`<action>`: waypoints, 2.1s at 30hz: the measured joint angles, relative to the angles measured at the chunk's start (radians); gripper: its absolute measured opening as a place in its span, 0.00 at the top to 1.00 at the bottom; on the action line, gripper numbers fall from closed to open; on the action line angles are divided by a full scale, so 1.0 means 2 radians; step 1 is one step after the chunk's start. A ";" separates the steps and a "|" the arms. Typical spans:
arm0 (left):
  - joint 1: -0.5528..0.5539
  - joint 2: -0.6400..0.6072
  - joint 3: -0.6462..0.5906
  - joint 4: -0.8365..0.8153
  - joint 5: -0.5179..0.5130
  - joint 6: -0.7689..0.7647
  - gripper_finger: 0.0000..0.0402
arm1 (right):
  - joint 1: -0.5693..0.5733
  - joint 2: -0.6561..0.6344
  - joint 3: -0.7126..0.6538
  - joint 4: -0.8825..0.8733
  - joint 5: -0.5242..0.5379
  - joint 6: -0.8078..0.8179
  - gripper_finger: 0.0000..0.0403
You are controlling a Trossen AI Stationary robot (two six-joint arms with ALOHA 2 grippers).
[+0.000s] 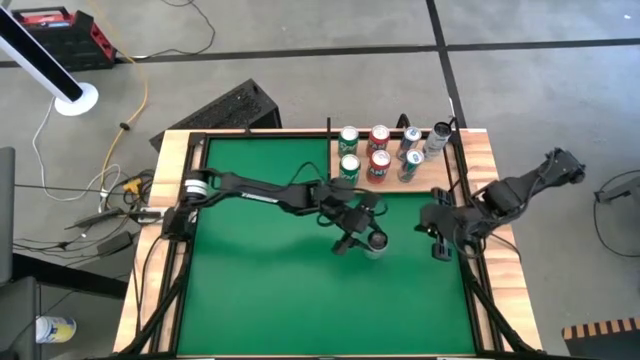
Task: Place canned beverage on shelf
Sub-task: Put the white and blue soda can on the shelf aligned with the other white and blue soda can
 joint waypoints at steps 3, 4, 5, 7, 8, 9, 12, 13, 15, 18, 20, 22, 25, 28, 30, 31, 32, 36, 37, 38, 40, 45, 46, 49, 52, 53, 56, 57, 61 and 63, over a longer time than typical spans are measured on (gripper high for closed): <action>0.001 0.014 0.008 0.000 0.006 -0.003 0.46 | 0.008 0.000 0.000 0.001 0.000 0.000 0.95; 0.001 0.015 0.009 -0.001 0.005 -0.006 0.46 | 0.008 0.000 0.000 0.001 0.000 0.000 0.95; 0.002 0.015 0.009 -0.006 0.006 -0.009 0.46 | 0.008 0.000 0.000 0.000 0.000 0.001 0.95; 0.003 0.020 0.009 -0.011 0.008 -0.011 0.46 | 0.006 0.000 0.000 0.000 0.000 0.000 0.95; 0.003 0.022 0.009 -0.011 0.008 -0.011 0.46 | 0.005 0.000 0.000 0.001 0.000 0.000 0.95; 0.003 0.024 0.009 -0.014 0.012 -0.012 0.46 | 0.004 0.000 0.000 0.000 0.000 0.000 0.95; 0.004 0.023 0.009 -0.017 0.019 -0.015 0.46 | -0.002 0.000 0.000 -0.004 0.001 0.000 0.95; 0.003 0.023 0.009 -0.017 0.018 -0.015 0.44 | -0.004 0.000 0.000 -0.006 0.001 0.000 0.95; 0.003 0.023 0.009 -0.018 0.017 -0.020 0.38 | -0.008 0.000 0.000 -0.007 0.001 0.000 0.95; 0.003 0.023 0.009 -0.018 0.018 -0.020 0.28 | -0.011 0.000 0.000 -0.006 0.000 -0.001 0.94; 0.003 0.023 0.009 -0.018 0.017 -0.020 0.22 | -0.011 0.000 0.000 0.003 0.000 -0.001 0.93; 0.004 0.020 0.009 -0.022 0.017 -0.020 0.18 | -0.011 0.000 0.000 0.023 0.000 -0.001 0.91; 0.010 0.006 0.009 -0.032 0.016 -0.024 0.16 | -0.014 0.000 0.000 0.061 -0.001 -0.002 0.88; 0.017 -0.021 0.009 -0.066 0.015 -0.022 0.15 | -0.018 0.000 0.000 0.083 -0.002 -0.002 0.84; 0.021 -0.044 0.009 -0.112 0.014 -0.017 0.15 | -0.018 0.000 0.000 0.092 -0.002 -0.003 0.80; 0.023 -0.055 0.009 -0.142 0.013 -0.010 0.15 | -0.018 0.000 0.000 0.100 -0.002 -0.004 0.77; 0.024 -0.068 0.009 -0.172 0.011 -0.003 0.15 | -0.018 0.000 0.000 0.108 -0.002 -0.006 0.74; 0.026 -0.120 0.008 -0.297 -0.021 0.025 0.15 | -0.020 0.010 0.000 0.152 -0.002 -0.029 0.59; 0.026 -0.132 0.002 -0.319 -0.031 0.031 0.15 | -0.022 0.016 0.000 0.164 -0.003 -0.037 0.55; 0.026 -0.146 -0.007 -0.329 -0.039 0.033 0.15 | -0.024 0.023 0.000 0.178 -0.003 -0.043 0.51; 0.028 -0.181 -0.040 -0.333 -0.063 0.030 0.15 | -0.029 0.038 0.000 0.205 -0.007 -0.056 0.42; 0.038 -0.296 -0.167 -0.261 -0.127 -0.008 0.15 | -0.052 0.086 0.007 0.220 -0.044 -0.084 0.24; 0.039 -0.319 -0.198 -0.228 -0.139 -0.017 0.15 | -0.057 0.094 0.012 0.216 -0.051 -0.086 0.21; 0.038 -0.380 -0.294 -0.127 -0.177 -0.038 0.15 | -0.070 0.117 0.032 0.200 -0.058 -0.101 0.13; 0.038 -0.430 -0.371 -0.036 -0.202 -0.058 0.15 | -0.078 0.141 0.053 0.189 -0.061 -0.111 0.08; 0.039 -0.443 -0.390 -0.013 -0.209 -0.062 0.15 | -0.080 0.149 0.060 0.187 -0.065 -0.111 0.06; 0.038 -0.473 -0.434 0.024 -0.223 -0.069 0.15 | -0.083 0.173 0.073 0.170 -0.070 -0.111 0.03; 0.038 -0.480 -0.441 0.029 -0.227 -0.069 0.15 | -0.083 0.182 0.077 0.167 -0.071 -0.111 0.02; 0.038 -0.498 -0.452 0.033 -0.237 -0.062 0.15 | -0.082 0.213 0.084 0.150 -0.073 -0.104 0.01; 0.038 -0.498 -0.452 0.033 -0.237 -0.057 0.15 | -0.082 0.226 0.084 0.146 -0.073 -0.099 0.01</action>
